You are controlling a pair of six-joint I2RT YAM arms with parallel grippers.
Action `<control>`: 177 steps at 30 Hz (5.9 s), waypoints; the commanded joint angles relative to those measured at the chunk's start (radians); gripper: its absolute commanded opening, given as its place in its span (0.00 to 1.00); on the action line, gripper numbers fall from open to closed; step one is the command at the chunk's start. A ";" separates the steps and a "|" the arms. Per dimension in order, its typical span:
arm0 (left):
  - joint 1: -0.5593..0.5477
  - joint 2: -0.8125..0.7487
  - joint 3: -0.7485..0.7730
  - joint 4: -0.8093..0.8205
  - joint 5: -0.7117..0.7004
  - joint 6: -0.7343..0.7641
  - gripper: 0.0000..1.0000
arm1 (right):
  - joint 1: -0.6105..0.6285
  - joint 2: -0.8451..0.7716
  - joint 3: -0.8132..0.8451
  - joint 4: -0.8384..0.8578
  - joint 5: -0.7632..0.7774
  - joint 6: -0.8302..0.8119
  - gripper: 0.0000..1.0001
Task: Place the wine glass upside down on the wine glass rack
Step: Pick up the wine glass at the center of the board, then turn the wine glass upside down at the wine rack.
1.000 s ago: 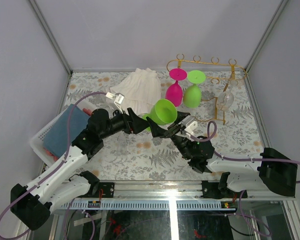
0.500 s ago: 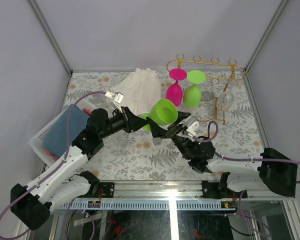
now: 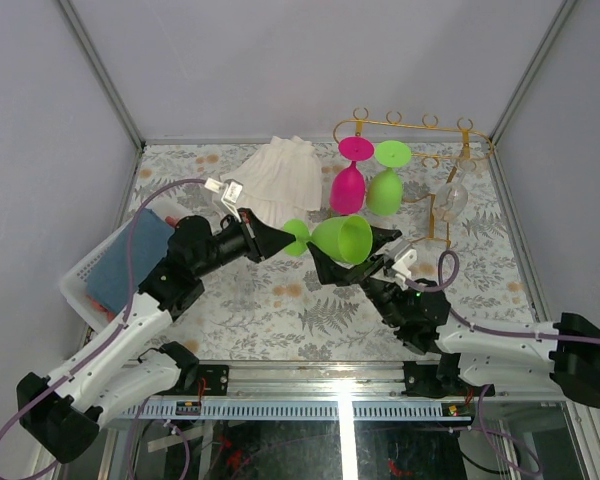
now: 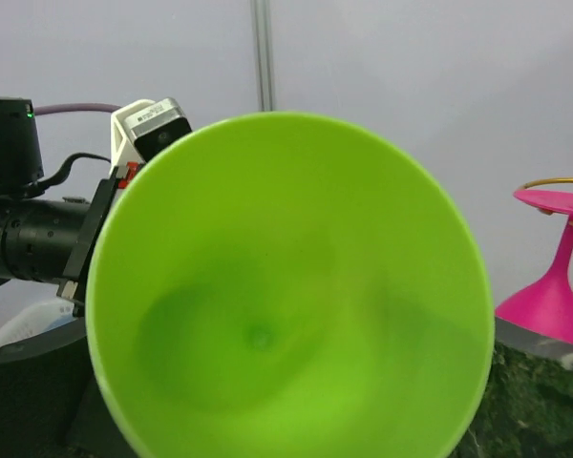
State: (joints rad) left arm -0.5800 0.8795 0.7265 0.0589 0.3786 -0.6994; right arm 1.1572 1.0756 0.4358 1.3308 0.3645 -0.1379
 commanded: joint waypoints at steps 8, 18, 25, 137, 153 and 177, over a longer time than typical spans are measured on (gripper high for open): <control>-0.006 0.035 0.208 -0.203 -0.097 0.245 0.00 | -0.001 -0.411 0.001 -0.664 0.038 0.139 0.99; -0.050 0.107 0.300 -0.371 -0.231 0.449 0.00 | -0.002 -0.636 0.211 -1.487 0.106 0.376 1.00; -0.251 0.134 0.328 -0.464 -0.471 0.594 0.00 | -0.002 -0.621 0.394 -1.825 0.106 0.507 0.98; -0.149 0.293 0.530 -0.358 -0.442 0.485 0.67 | -0.259 -0.669 -0.106 -0.662 0.249 -0.218 0.00; -0.142 0.273 0.474 -0.345 -0.453 0.495 0.67 | -0.743 -0.375 0.057 -0.602 -0.273 0.102 0.00; -0.139 0.257 0.452 -0.341 -0.451 0.500 0.67 | -0.863 -0.229 0.167 -0.613 -0.217 0.172 0.00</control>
State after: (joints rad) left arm -0.7258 1.1618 1.1919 -0.3504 -0.0807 -0.2054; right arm 0.3119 0.8398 0.5446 0.6628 0.1230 0.0071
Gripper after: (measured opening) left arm 0.666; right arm 0.204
